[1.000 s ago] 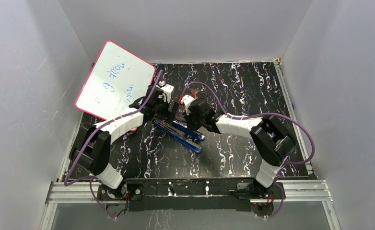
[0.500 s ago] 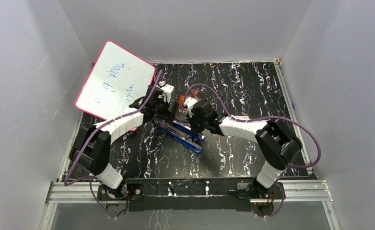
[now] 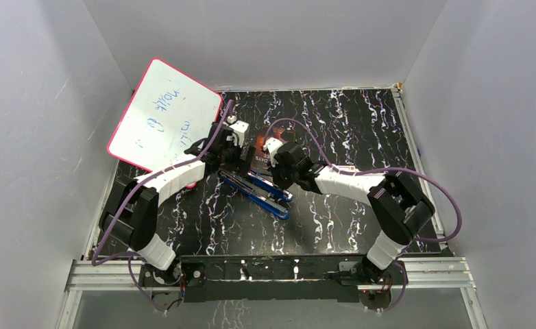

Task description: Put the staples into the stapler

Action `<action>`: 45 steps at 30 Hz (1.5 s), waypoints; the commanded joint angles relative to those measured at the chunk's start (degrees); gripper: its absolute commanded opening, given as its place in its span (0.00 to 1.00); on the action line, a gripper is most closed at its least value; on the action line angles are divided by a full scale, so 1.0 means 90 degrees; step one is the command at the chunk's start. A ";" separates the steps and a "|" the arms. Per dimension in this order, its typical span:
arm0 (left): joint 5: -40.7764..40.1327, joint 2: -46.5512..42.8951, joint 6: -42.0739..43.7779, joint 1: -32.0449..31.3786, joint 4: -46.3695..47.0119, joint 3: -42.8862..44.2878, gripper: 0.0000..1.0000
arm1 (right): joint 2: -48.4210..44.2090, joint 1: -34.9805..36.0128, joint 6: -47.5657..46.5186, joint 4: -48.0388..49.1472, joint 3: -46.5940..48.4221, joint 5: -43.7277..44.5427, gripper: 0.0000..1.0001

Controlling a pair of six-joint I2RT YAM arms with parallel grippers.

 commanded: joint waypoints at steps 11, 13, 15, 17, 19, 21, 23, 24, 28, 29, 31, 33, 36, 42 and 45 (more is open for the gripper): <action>0.0012 -0.0078 0.0048 -0.0023 -0.0019 0.0129 0.98 | -0.0460 -0.0341 0.0271 0.0182 0.0141 -0.0394 0.18; 0.0085 -0.0023 0.0043 -0.0017 -0.0020 0.0161 0.97 | -0.0492 -0.0434 0.0343 0.0215 0.0134 -0.0565 0.24; 0.0144 0.0032 0.0044 -0.0016 -0.0027 0.0187 0.96 | -0.0555 -0.0516 0.0447 0.0291 0.0071 -0.0756 0.27; 0.0176 0.0077 0.0053 -0.0013 -0.0056 0.0217 0.96 | -0.0586 -0.0593 0.0512 0.0315 0.0051 -0.0995 0.29; 0.0232 0.0128 0.0082 -0.0006 -0.0075 0.0255 0.94 | -0.0593 -0.0651 0.0547 0.0265 0.0036 -0.1171 0.32; 0.0293 0.0154 0.0092 0.0011 -0.0094 0.0272 0.93 | -0.0579 -0.0694 0.0574 0.0251 0.0015 -0.1326 0.33; 0.0347 0.0170 0.0102 0.0023 -0.0088 0.0279 0.93 | -0.0536 -0.0724 0.0588 0.0217 0.0007 -0.1429 0.35; 0.0362 0.0179 0.0097 0.0026 -0.0089 0.0290 0.93 | -0.0498 -0.0741 0.0590 0.0188 0.0014 -0.1484 0.35; 0.0387 0.0206 0.0102 0.0036 -0.0079 0.0283 0.92 | -0.0323 -0.0763 0.0532 -0.0009 0.0096 -0.1597 0.36; 0.0383 0.0205 0.0110 0.0036 -0.0078 0.0282 0.93 | -0.0292 -0.0765 0.0530 -0.0023 0.0097 -0.1608 0.36; 0.0369 0.0199 0.0105 0.0036 -0.0079 0.0279 0.92 | -0.0223 -0.0768 0.0520 -0.0057 0.0116 -0.1638 0.36; 0.0356 0.0194 0.0114 0.0036 -0.0069 0.0273 0.92 | -0.0162 -0.0777 0.0515 -0.0081 0.0141 -0.1659 0.36; 0.0346 0.0177 0.0117 0.0035 -0.0069 0.0277 0.93 | -0.0045 -0.0782 0.0493 -0.0173 0.0206 -0.1650 0.36; 0.0337 0.0161 0.0122 0.0036 -0.0061 0.0262 0.93 | 0.0052 -0.0789 0.0526 -0.0189 0.0238 -0.1510 0.37; 0.0332 0.0151 0.0114 0.0037 -0.0059 0.0251 0.93 | 0.0125 -0.0794 0.0529 -0.0186 0.0263 -0.1519 0.36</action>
